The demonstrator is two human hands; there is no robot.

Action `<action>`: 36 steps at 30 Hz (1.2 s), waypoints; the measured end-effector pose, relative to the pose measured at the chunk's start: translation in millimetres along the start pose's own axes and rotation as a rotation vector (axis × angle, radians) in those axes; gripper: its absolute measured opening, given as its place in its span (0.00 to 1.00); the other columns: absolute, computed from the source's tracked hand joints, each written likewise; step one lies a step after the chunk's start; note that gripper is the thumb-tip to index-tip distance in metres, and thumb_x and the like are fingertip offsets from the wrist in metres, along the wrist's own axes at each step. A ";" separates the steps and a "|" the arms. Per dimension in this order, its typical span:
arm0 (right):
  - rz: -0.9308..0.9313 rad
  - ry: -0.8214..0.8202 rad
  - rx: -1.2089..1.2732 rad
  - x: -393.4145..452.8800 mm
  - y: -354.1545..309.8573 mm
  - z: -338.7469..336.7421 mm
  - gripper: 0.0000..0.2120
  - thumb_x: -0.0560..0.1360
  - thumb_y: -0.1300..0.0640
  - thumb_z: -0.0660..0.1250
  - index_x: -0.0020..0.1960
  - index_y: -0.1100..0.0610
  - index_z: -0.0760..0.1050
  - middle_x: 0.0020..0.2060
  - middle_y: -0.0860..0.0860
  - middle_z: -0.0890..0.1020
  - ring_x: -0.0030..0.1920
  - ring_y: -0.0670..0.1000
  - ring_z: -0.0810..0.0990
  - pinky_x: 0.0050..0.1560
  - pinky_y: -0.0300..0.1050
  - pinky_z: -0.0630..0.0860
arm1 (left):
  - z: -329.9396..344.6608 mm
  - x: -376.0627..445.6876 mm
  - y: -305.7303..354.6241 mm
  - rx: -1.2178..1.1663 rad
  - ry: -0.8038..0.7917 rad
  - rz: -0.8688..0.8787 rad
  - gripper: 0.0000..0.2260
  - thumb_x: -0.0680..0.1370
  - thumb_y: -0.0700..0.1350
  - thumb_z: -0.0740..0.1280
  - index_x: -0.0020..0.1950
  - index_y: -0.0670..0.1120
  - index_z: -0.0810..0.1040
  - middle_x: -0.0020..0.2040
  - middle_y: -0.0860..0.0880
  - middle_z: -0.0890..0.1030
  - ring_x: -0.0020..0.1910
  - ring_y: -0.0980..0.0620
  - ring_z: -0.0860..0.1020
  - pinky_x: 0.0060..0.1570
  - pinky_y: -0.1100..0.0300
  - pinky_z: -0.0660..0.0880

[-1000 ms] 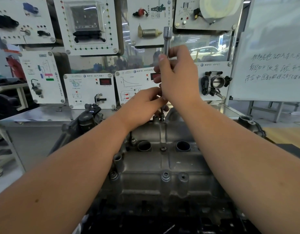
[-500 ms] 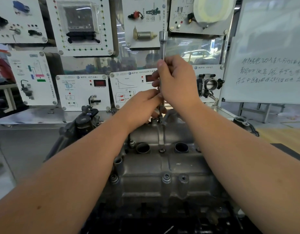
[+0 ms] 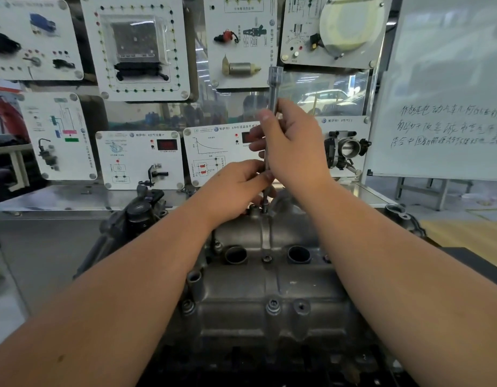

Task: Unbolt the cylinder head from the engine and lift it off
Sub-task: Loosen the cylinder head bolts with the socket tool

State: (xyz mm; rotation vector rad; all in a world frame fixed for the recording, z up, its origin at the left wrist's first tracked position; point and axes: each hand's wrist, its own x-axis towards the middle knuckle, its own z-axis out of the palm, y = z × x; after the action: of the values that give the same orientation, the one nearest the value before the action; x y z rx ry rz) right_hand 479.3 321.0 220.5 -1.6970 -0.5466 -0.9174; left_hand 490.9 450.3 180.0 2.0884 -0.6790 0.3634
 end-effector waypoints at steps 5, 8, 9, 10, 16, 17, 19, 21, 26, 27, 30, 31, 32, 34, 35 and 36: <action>-0.020 -0.018 0.026 -3.8 -0.9 2.8 0.11 0.82 0.52 0.64 0.64 0.50 0.72 0.41 0.48 0.85 0.37 0.47 0.85 0.44 0.50 0.82 | -0.9 2.3 0.6 -0.054 0.021 0.037 0.11 0.78 0.52 0.69 0.55 0.47 0.80 0.44 0.48 0.85 0.45 0.45 0.84 0.48 0.48 0.82; -0.028 0.008 -0.053 -4.1 -2.7 3.7 0.11 0.78 0.50 0.70 0.59 0.52 0.77 0.44 0.48 0.85 0.45 0.49 0.85 0.52 0.53 0.81 | -0.1 0.6 3.8 -0.061 0.030 0.038 0.17 0.74 0.55 0.68 0.55 0.44 0.79 0.46 0.44 0.84 0.45 0.42 0.84 0.50 0.38 0.81; -0.041 0.036 -0.081 -3.2 -1.8 3.3 0.09 0.79 0.52 0.70 0.56 0.54 0.79 0.43 0.48 0.85 0.45 0.48 0.85 0.51 0.53 0.81 | 0.4 0.2 4.2 -0.045 0.032 0.036 0.19 0.74 0.57 0.67 0.55 0.44 0.78 0.45 0.43 0.84 0.45 0.41 0.84 0.49 0.39 0.81; -0.050 0.055 -0.105 -2.8 -1.0 2.5 0.07 0.80 0.53 0.69 0.52 0.57 0.80 0.41 0.49 0.85 0.43 0.46 0.85 0.50 0.53 0.81 | 0.6 0.2 3.7 -0.025 0.029 0.032 0.19 0.74 0.58 0.66 0.54 0.44 0.79 0.44 0.44 0.84 0.44 0.42 0.84 0.46 0.42 0.81; -0.030 0.039 -0.077 -3.5 -1.1 1.4 0.12 0.83 0.55 0.61 0.64 0.55 0.76 0.38 0.46 0.84 0.37 0.43 0.85 0.45 0.49 0.83 | 0.5 -1.1 0.7 0.011 0.002 -0.019 0.11 0.85 0.54 0.60 0.55 0.50 0.79 0.43 0.58 0.85 0.40 0.55 0.84 0.31 0.66 0.74; -0.030 0.037 -0.052 -4.3 -1.8 1.4 0.15 0.82 0.54 0.62 0.68 0.55 0.73 0.38 0.47 0.84 0.38 0.45 0.85 0.45 0.51 0.83 | -0.1 -1.0 1.8 0.034 0.002 -0.001 0.11 0.85 0.54 0.61 0.55 0.49 0.79 0.42 0.57 0.85 0.40 0.54 0.84 0.33 0.63 0.75; -0.051 0.033 -0.058 -5.7 -3.0 2.4 0.16 0.80 0.51 0.66 0.66 0.54 0.73 0.41 0.48 0.85 0.39 0.49 0.85 0.46 0.56 0.83 | -1.3 -0.7 2.4 0.034 0.003 0.029 0.12 0.82 0.54 0.65 0.56 0.47 0.79 0.44 0.52 0.85 0.43 0.49 0.84 0.42 0.51 0.81; -0.068 0.041 -0.092 -5.8 -4.2 3.0 0.12 0.80 0.50 0.68 0.59 0.57 0.77 0.43 0.50 0.85 0.40 0.52 0.85 0.47 0.57 0.82 | -1.0 -2.6 6.1 0.021 0.011 0.050 0.19 0.77 0.58 0.67 0.56 0.43 0.78 0.45 0.45 0.85 0.46 0.42 0.84 0.51 0.40 0.80; -0.059 0.034 -0.095 -2.9 -2.3 1.5 0.11 0.83 0.55 0.62 0.50 0.62 0.78 0.38 0.50 0.84 0.35 0.44 0.84 0.43 0.55 0.82 | 0.6 -4.8 9.6 0.048 0.004 0.037 0.32 0.69 0.69 0.60 0.53 0.41 0.79 0.44 0.40 0.83 0.45 0.37 0.83 0.50 0.37 0.79; -0.059 0.024 -0.087 -3.5 -2.7 1.5 0.11 0.83 0.55 0.61 0.52 0.61 0.78 0.38 0.48 0.84 0.34 0.43 0.84 0.43 0.54 0.82 | 1.3 -4.4 10.0 0.043 0.001 0.028 0.30 0.71 0.68 0.61 0.52 0.42 0.79 0.44 0.39 0.84 0.45 0.36 0.83 0.50 0.37 0.79; -0.060 0.009 -0.050 -6.3 -4.1 2.1 0.15 0.83 0.54 0.60 0.68 0.56 0.72 0.39 0.46 0.85 0.34 0.43 0.83 0.42 0.49 0.82 | 2.2 -2.8 6.6 0.017 -0.001 0.029 0.14 0.78 0.60 0.62 0.49 0.52 0.80 0.43 0.45 0.85 0.45 0.42 0.84 0.49 0.44 0.81; -0.062 0.008 -0.039 -6.9 -3.8 2.2 0.14 0.83 0.53 0.60 0.68 0.54 0.71 0.39 0.45 0.85 0.34 0.43 0.83 0.41 0.49 0.82 | 1.7 -2.7 5.1 0.018 0.005 0.033 0.10 0.80 0.57 0.62 0.48 0.55 0.80 0.43 0.49 0.85 0.43 0.49 0.84 0.45 0.51 0.81; -0.066 0.007 -0.032 -6.7 -3.2 2.0 0.12 0.83 0.53 0.60 0.66 0.52 0.71 0.38 0.46 0.84 0.33 0.44 0.83 0.40 0.50 0.82 | 0.8 -3.0 4.5 0.032 0.013 0.035 0.09 0.82 0.55 0.62 0.48 0.56 0.79 0.44 0.51 0.85 0.41 0.55 0.83 0.41 0.58 0.78; -0.058 -0.005 -0.020 -5.7 -2.3 2.3 0.06 0.83 0.53 0.60 0.59 0.50 0.72 0.38 0.46 0.84 0.33 0.44 0.84 0.39 0.51 0.82 | -0.7 -3.1 3.6 0.071 0.025 0.036 0.10 0.83 0.54 0.62 0.50 0.53 0.80 0.45 0.50 0.85 0.41 0.54 0.83 0.40 0.57 0.75; -0.057 -0.009 -0.022 -5.1 -2.5 2.6 0.05 0.83 0.53 0.60 0.58 0.51 0.73 0.39 0.46 0.84 0.34 0.44 0.84 0.41 0.52 0.82 | -1.1 -2.8 4.1 0.087 0.031 0.047 0.11 0.84 0.54 0.62 0.50 0.50 0.80 0.45 0.48 0.85 0.43 0.51 0.83 0.41 0.52 0.77; -0.058 -0.008 -0.027 -4.8 -2.9 3.0 0.06 0.83 0.52 0.62 0.58 0.52 0.74 0.41 0.46 0.84 0.36 0.45 0.84 0.43 0.54 0.82 | -1.5 -2.8 4.8 0.098 0.033 0.059 0.11 0.83 0.53 0.63 0.51 0.47 0.80 0.45 0.45 0.85 0.44 0.47 0.83 0.45 0.46 0.79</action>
State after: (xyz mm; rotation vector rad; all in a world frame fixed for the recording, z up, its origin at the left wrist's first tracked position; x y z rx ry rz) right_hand 475.2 325.2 218.0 -1.7174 -0.5936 -0.9641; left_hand 485.8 450.3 182.6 2.1536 -0.7172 0.4716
